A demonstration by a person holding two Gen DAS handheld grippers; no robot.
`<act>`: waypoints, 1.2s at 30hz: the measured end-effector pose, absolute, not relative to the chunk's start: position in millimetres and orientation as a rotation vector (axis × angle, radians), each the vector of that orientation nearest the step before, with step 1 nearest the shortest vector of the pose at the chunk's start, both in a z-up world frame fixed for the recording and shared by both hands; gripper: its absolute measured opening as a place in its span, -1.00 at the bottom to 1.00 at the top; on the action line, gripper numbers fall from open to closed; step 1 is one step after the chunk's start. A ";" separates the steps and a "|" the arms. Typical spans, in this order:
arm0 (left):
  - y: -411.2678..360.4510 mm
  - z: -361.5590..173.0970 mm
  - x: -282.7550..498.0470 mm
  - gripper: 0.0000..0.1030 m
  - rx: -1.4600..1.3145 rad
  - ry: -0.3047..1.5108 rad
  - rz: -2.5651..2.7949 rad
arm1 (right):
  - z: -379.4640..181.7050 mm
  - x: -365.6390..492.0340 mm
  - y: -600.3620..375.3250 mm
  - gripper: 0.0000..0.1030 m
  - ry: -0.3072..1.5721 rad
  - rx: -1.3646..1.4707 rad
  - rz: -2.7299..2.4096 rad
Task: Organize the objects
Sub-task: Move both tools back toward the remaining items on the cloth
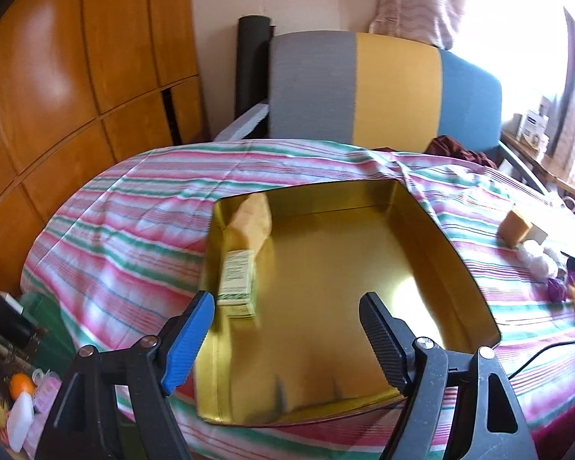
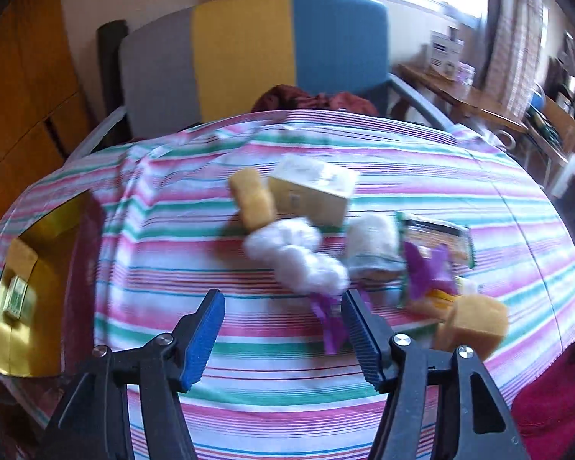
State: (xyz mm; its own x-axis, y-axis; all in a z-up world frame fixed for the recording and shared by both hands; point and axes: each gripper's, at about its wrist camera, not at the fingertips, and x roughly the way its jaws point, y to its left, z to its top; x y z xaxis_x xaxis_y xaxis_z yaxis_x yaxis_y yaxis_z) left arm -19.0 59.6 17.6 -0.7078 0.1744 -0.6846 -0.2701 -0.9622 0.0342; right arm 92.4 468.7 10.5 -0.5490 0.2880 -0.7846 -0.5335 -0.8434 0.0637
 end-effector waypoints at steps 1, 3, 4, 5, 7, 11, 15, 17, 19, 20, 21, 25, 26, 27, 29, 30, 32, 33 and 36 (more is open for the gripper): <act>65.5 18.0 -19.4 0.54 -1.057 0.200 2.679 | 10.5 97.9 477.4 0.27 0.438 -1.107 2.358; 76.9 18.9 -19.4 0.54 -1.049 0.214 2.653 | 8.3 108.3 496.8 0.28 0.517 -1.053 2.310; 82.1 19.6 -18.2 0.54 -1.044 0.224 2.645 | 6.6 113.7 506.5 0.28 0.566 -1.026 2.280; 87.6 20.1 -17.0 0.54 -1.037 0.234 2.635 | 5.4 117.9 513.5 0.28 0.613 -1.007 2.258; 100.6 21.3 -15.5 0.54 -1.025 0.254 2.606 | 2.6 126.4 525.4 0.28 0.703 -0.970 2.223; 128.4 21.1 -13.5 0.54 -1.009 0.301 2.549 | 2.5 138.7 537.8 0.28 0.780 -0.900 2.174; 161.2 20.2 -13.0 0.54 -0.998 0.326 2.471 | 2.0 155.3 552.1 0.28 0.860 -0.816 2.103; 177.8 19.2 -12.5 0.54 -0.997 0.336 2.434 | 0.0 167.3 563.0 0.28 0.929 -0.762 2.058; 197.1 17.8 -12.0 0.54 -0.998 0.347 2.392 | 0.5 177.8 570.7 0.29 0.966 -0.708 2.023; 205.2 17.2 -11.3 0.54 -0.996 0.354 2.377 | 1.1 182.9 573.5 0.30 0.981 -0.681 2.010; 215.6 16.5 -10.2 0.54 -0.991 0.368 2.359 | 1.0 187.0 575.8 0.32 0.999 -0.661 2.000; 251.1 13.9 -7.9 0.54 -0.990 0.402 2.275 | 1.4 194.8 580.9 0.34 1.040 -0.623 1.986; 262.2 13.3 -6.9 0.54 -0.988 0.413 2.250 | 2.5 196.5 581.4 0.34 1.043 -0.616 1.988; 272.5 13.0 -5.8 0.54 -0.982 0.425 2.231 | 3.5 197.6 581.8 0.34 1.050 -0.605 1.991; 289.3 12.6 -3.8 0.53 -0.974 0.434 2.194 | 6.2 202.7 582.2 0.34 1.064 -0.558 1.992; 298.4 12.2 -2.6 0.53 -0.971 0.437 2.169 | 8.3 205.9 582.5 0.35 1.069 -0.533 1.996; 317.5 9.4 -1.0 0.52 -0.965 0.446 2.116 | 12.5 210.4 582.1 0.38 1.072 -0.490 2.009; 324.6 7.7 -0.8 0.51 -0.967 0.448 2.096 | 13.8 210.3 582.3 0.41 1.075 -0.483 2.018; 351.4 0.3 -2.3 0.42 -0.985 0.438 2.027 | 13.8 206.1 582.6 0.42 1.081 -0.496 2.036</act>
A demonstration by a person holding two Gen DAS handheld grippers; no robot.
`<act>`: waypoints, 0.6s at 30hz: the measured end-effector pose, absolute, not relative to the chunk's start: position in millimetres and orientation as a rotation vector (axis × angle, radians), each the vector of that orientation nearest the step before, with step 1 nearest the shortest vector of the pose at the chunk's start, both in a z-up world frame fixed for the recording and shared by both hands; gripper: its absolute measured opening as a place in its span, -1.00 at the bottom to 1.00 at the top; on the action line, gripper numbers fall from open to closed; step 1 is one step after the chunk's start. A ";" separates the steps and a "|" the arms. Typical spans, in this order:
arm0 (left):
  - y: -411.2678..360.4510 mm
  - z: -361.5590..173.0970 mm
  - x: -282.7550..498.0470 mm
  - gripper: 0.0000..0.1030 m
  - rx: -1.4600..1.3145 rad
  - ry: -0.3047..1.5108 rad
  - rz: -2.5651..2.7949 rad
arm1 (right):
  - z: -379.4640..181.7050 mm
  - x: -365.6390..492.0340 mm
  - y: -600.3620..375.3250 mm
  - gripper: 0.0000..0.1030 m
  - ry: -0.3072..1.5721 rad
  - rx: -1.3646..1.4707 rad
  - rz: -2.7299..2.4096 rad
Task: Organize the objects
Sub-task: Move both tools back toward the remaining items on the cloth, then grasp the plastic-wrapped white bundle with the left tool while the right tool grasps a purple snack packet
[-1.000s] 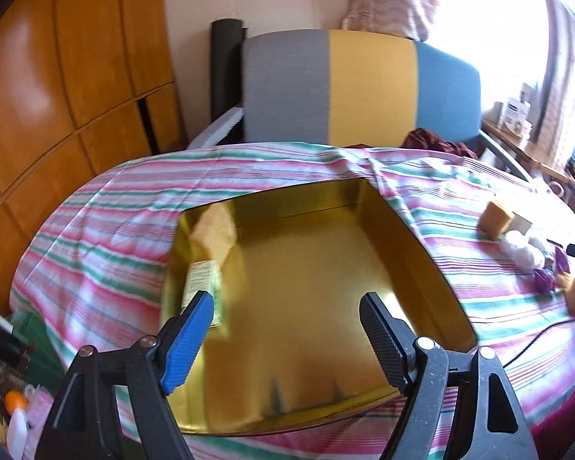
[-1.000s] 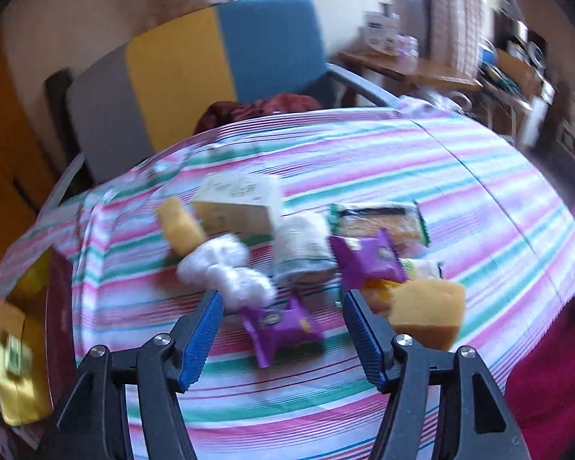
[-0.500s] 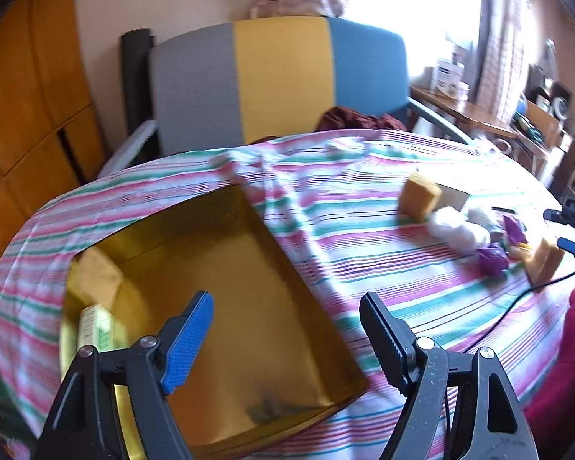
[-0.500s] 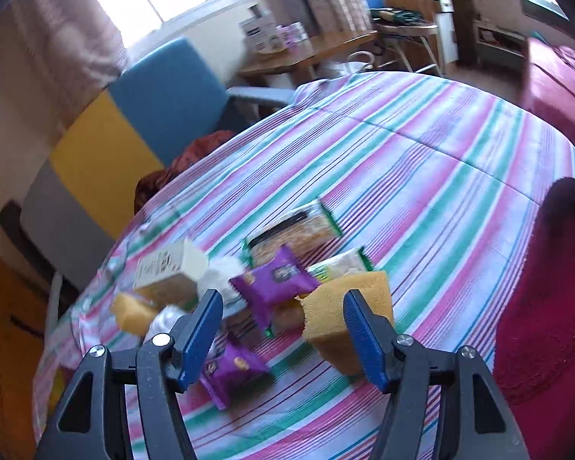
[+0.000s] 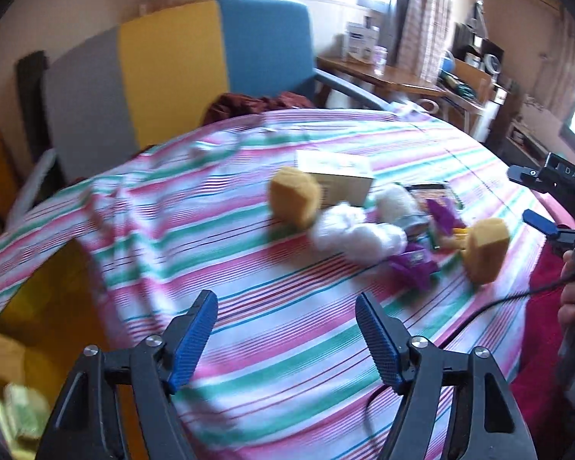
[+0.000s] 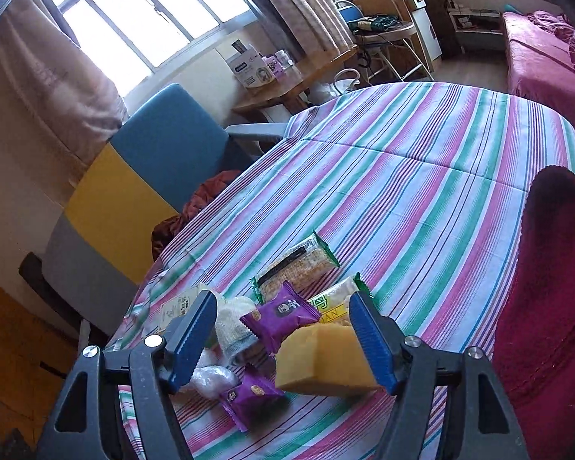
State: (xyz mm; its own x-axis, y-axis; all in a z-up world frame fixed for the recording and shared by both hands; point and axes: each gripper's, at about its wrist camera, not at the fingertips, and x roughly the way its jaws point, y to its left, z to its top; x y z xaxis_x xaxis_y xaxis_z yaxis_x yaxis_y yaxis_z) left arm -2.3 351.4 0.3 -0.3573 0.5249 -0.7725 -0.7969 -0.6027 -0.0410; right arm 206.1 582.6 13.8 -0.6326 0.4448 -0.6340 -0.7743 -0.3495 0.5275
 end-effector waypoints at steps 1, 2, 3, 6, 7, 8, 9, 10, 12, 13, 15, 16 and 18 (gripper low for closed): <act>359.2 -2.6 -3.1 0.36 -0.996 0.439 2.016 | 13.1 204.8 582.8 0.42 1.086 -0.506 2.038; 366.3 -6.0 -4.8 0.24 -1.014 0.436 2.000 | 12.1 203.5 583.0 0.42 1.093 -0.510 2.040; 373.3 -9.4 -6.7 0.18 -1.029 0.427 1.976 | 11.5 203.0 583.1 0.42 1.098 -0.513 2.041; 393.7 -20.2 -10.9 -0.05 -1.077 0.421 1.920 | 9.5 200.9 583.2 0.42 1.106 -0.527 2.052; 400.5 -23.1 -12.1 -0.10 -1.090 0.416 1.901 | 8.6 199.3 583.2 0.42 1.107 -0.536 2.056; 407.1 -26.6 -13.4 -0.10 -1.105 0.408 1.886 | 8.0 197.4 582.6 0.42 1.108 -0.547 2.062; 413.0 -30.2 -14.8 -0.10 -1.123 0.394 1.874 | 7.6 194.9 582.0 0.42 1.107 -0.558 2.071; 419.1 -34.0 -17.2 -0.10 -1.145 0.376 1.857 | 7.2 193.3 581.2 0.42 1.104 -0.566 2.077; 430.0 -41.0 -20.5 -0.08 -1.191 0.331 1.826 | 7.0 190.4 580.2 0.42 1.098 -0.579 2.087; 435.8 -45.4 -22.7 0.02 -1.218 0.307 1.818 | 6.9 190.7 580.5 0.42 1.100 -0.582 2.091; 445.1 -53.0 -26.2 0.14 -1.259 0.276 1.820 | 5.6 189.8 580.7 0.42 1.107 -0.591 2.095; 449.7 -56.0 -27.6 0.20 -1.275 0.262 1.820 | 4.6 189.2 581.1 0.42 1.112 -0.597 2.096; 458.7 -60.7 -29.9 0.28 -1.296 0.233 1.815 | 2.6 188.6 581.9 0.43 1.120 -0.607 2.095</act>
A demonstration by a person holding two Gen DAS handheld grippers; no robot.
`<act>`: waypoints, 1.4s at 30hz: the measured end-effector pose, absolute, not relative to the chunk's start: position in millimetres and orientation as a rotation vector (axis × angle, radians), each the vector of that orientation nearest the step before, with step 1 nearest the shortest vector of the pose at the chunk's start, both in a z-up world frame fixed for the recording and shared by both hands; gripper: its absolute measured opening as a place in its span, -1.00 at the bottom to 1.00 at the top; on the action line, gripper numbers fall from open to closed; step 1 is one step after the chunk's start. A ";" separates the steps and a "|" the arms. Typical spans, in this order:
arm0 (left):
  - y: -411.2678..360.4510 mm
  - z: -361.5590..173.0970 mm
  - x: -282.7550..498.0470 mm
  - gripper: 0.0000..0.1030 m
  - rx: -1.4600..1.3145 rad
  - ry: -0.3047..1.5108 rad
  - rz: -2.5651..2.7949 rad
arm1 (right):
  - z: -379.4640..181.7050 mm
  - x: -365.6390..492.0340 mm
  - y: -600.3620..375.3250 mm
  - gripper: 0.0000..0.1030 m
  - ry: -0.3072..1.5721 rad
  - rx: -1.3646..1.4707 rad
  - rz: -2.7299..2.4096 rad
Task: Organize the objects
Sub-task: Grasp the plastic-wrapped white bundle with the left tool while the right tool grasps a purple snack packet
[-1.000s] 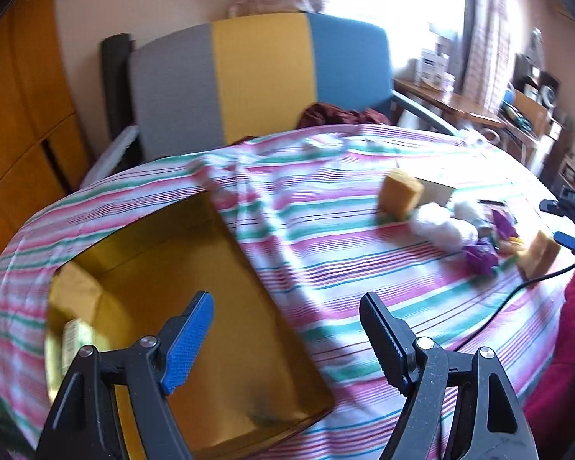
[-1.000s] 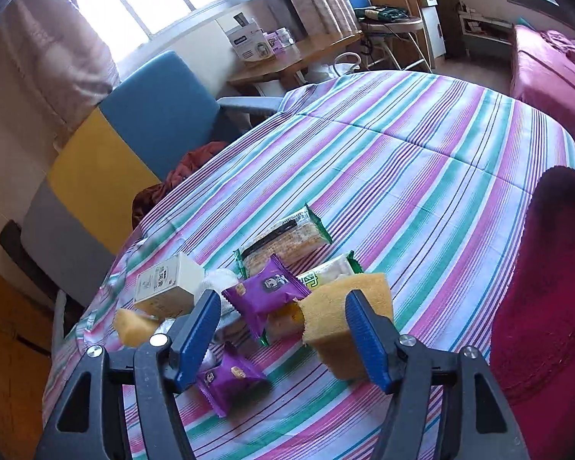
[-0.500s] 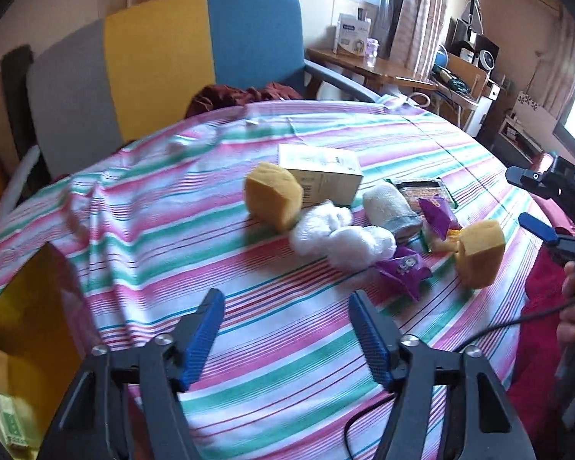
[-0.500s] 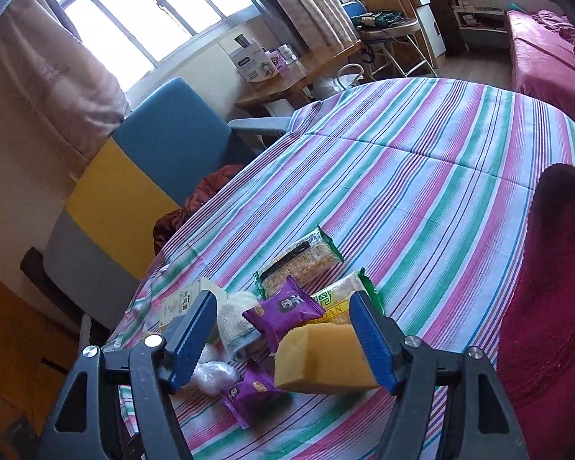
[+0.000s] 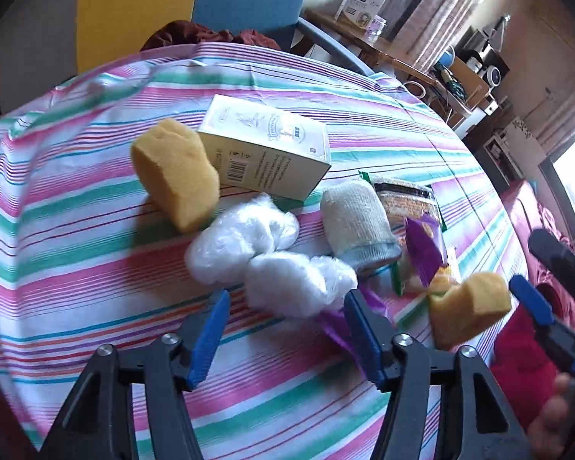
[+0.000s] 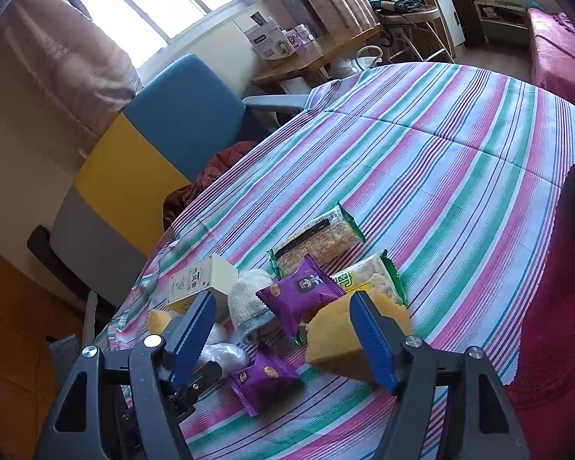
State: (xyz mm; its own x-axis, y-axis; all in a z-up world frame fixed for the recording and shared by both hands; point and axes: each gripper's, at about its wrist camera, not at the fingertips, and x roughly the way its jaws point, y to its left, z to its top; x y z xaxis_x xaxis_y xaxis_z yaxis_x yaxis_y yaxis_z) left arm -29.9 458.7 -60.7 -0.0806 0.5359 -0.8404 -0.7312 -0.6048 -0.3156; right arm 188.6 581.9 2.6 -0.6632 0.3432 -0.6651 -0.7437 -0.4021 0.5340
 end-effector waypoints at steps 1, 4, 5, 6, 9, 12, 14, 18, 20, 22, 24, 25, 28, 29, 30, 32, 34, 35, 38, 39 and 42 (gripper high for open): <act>462.8 -62.1 -31.3 0.34 -1.304 0.220 1.820 | 1.9 188.0 582.1 0.43 1.121 -0.611 2.096; 473.5 -67.4 -35.0 0.36 -1.305 0.231 1.833 | 1.2 187.3 583.1 0.43 1.119 -0.615 2.095; 476.2 -71.4 -36.0 0.14 -1.308 0.243 1.824 | 0.9 187.4 583.6 0.43 1.121 -0.615 2.095; 477.5 -75.1 -36.3 -0.08 -1.315 0.254 1.805 | 0.7 188.1 584.2 0.43 1.127 -0.611 2.094; 467.5 -77.3 -31.9 -0.27 -1.295 0.264 1.792 | -0.3 191.7 587.3 0.43 1.143 -0.591 2.080; 443.8 -76.6 -32.9 -0.27 -1.295 0.246 1.803 | -0.7 197.7 590.5 0.43 1.158 -0.563 2.057; 426.2 -75.3 -34.6 -0.27 -1.287 0.238 1.822 | -1.0 199.9 591.5 0.43 1.161 -0.553 2.044; 387.4 -73.6 -26.5 -0.27 -1.246 0.277 1.866 | 4.7 189.0 584.1 0.42 1.127 -0.575 2.125; 368.3 -75.5 -21.2 -0.27 -1.252 0.288 1.878 | 9.4 171.4 572.2 0.42 1.063 -0.641 2.218; 356.2 -76.6 -12.5 -0.27 -1.227 0.315 1.895 | 10.8 151.3 559.8 0.42 1.007 -0.730 2.311; 348.5 -77.3 -4.6 -0.27 -1.204 0.347 1.909 | 5.2 133.5 547.6 0.38 0.970 -0.846 2.367; 346.0 -78.4 -2.7 -0.27 -1.196 0.350 1.913 | 1.0 124.9 542.7 0.38 0.955 -0.909 2.380; 347.5 -78.6 -3.3 -0.27 -1.189 0.335 1.915 | -13.2 111.6 534.0 0.38 0.904 -1.055 2.353; 347.8 -79.3 -3.6 -0.27 -1.189 0.332 1.916 | -18.3 110.6 534.1 0.37 0.894 -1.090 2.328; 347.8 -80.0 -3.5 -0.28 -1.185 0.331 1.918 | -23.7 109.5 534.9 0.33 0.901 -1.119 2.303; 348.9 -80.5 -2.5 -0.28 -1.176 0.336 1.923 | -36.8 109.9 540.0 0.32 0.995 -1.175 2.273; 350.5 -80.7 -2.3 -0.28 -1.170 0.342 1.928 | -46.3 112.1 544.5 0.31 1.112 -1.207 2.245; 350.8 -80.9 -1.8 -0.28 -1.166 0.345 1.932 | -49.8 113.4 545.4 0.31 1.149 -1.215 2.231; 349.6 -80.8 -1.2 -0.28 -1.166 0.341 1.933 | -58.0 115.8 549.2 0.31 1.252 -1.231 2.190; 350.6 -81.3 -1.6 -0.28 -1.169 0.337 1.933 | -61.2 114.7 551.1 0.31 1.295 -1.234 2.171; 349.9 -81.6 -2.3 -0.28 -1.176 0.326 1.934 | -66.5 112.5 557.5 0.31 1.349 -1.217 2.127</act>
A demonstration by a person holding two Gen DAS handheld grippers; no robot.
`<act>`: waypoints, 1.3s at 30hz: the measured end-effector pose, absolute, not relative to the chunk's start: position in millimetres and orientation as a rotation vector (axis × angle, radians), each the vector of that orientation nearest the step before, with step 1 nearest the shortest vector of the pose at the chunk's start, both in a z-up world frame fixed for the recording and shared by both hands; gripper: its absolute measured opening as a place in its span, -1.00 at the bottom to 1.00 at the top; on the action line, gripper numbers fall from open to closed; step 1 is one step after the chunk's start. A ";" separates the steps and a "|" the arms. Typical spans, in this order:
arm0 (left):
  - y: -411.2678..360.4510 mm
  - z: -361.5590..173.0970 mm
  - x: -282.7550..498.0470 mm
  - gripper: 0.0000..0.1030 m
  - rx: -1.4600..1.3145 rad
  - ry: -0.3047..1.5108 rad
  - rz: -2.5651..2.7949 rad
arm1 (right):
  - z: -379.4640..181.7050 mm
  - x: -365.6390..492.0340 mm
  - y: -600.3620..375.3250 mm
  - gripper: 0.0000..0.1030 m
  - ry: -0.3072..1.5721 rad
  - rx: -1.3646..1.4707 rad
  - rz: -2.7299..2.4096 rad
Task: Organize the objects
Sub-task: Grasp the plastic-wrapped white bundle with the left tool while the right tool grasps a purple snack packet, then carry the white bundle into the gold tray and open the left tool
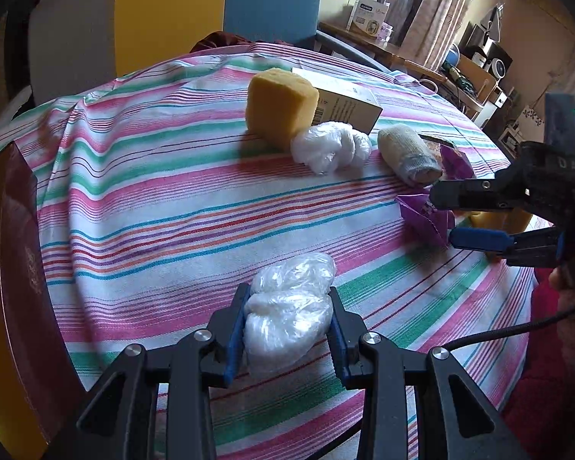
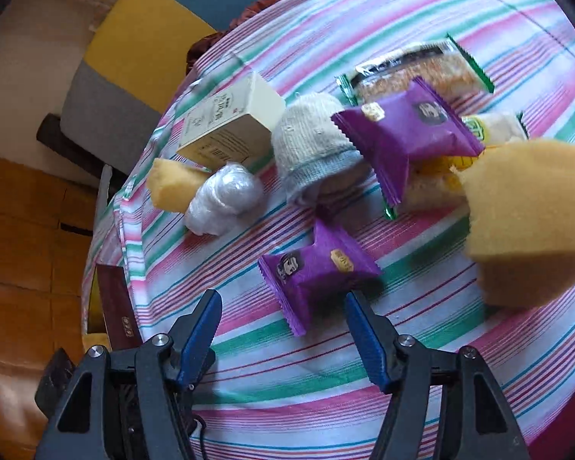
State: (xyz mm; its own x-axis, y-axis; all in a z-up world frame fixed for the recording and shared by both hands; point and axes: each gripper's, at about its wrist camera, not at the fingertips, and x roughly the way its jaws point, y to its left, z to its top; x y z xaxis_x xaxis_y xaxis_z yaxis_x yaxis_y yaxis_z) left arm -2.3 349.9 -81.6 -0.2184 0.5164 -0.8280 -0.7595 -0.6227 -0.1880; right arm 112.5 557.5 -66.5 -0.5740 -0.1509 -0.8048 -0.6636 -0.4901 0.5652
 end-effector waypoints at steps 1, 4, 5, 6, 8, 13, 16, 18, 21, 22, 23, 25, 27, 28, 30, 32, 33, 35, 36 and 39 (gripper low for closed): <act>349.9 -81.8 -2.4 -0.28 -1.177 0.323 1.936 | -67.9 111.3 560.0 0.31 1.357 -1.209 2.113; 348.8 -81.7 -1.5 -0.27 -1.172 0.321 1.940 | -73.2 107.0 565.1 0.31 1.371 -1.213 2.070; 348.6 -81.9 -1.4 -0.27 -1.169 0.320 1.940 | -72.8 106.9 566.6 0.31 1.358 -1.209 2.062; 348.0 -82.0 -0.9 -0.27 -1.167 0.319 1.941 | -72.1 106.7 567.6 0.31 1.352 -1.202 2.059; 347.4 -82.5 0.4 -0.27 -1.160 0.320 1.946 | -71.0 105.8 569.1 0.31 1.329 -1.189 2.052; 347.6 -82.6 1.8 -0.27 -1.148 0.329 1.949 | -68.3 95.6 562.4 -0.18 1.136 -1.276 2.069; 347.0 -82.6 0.7 -0.27 -1.151 0.325 1.945 | -65.6 88.8 551.9 -0.28 0.991 -1.341 2.088; 347.3 -82.6 1.6 -0.27 -1.146 0.335 1.946 | -63.9 85.4 545.9 -0.31 0.898 -1.372 2.101; 348.0 -81.7 1.7 -0.28 -1.144 0.345 1.943 | -62.8 81.0 538.1 -0.36 0.776 -1.409 2.112; 348.2 -80.5 1.3 -0.29 -1.147 0.347 1.943 | -62.6 80.4 536.9 -0.36 0.755 -1.416 2.115; 347.8 -78.7 1.8 -0.29 -1.146 0.355 1.943 | -62.5 79.9 535.9 -0.36 0.735 -1.424 2.118; 343.7 -72.1 4.1 -0.29 -1.131 0.355 1.947 | -63.2 79.6 534.7 -0.36 0.693 -1.442 2.121; 336.7 -60.4 7.1 -0.29 -1.104 0.341 1.952 | -62.8 79.8 534.0 -0.36 0.672 -1.449 2.121; 332.7 -53.7 8.8 -0.29 -1.084 0.337 1.959 | -62.5 79.2 533.5 -0.36 0.666 -1.450 2.122; 320.7 -38.2 10.7 -0.29 -1.055 0.322 1.978 | -62.1 80.4 533.6 -0.36 0.653 -1.456 2.122; 304.1 -24.2 8.1 -0.29 -1.048 0.284 1.998 | -61.8 78.0 531.3 -0.36 0.633 -1.460 2.122; 292.9 -17.4 5.0 -0.29 -1.044 0.264 2.017 | -62.8 75.3 527.4 -0.36 0.623 -1.461 2.122; 269.0 -6.5 -3.3 -0.29 -1.052 0.229 2.065 | -62.7 75.7 529.0 -0.36 0.607 -1.464 2.122; 253.6 -1.9 -9.6 -0.29 -1.063 0.204 2.092 | -62.5 75.6 528.9 -0.36 0.602 -1.464 2.122; 204.5 3.3 -34.1 -0.28 -1.125 0.134 2.183 | -61.9 77.8 524.5 -0.36 0.587 -1.466 2.123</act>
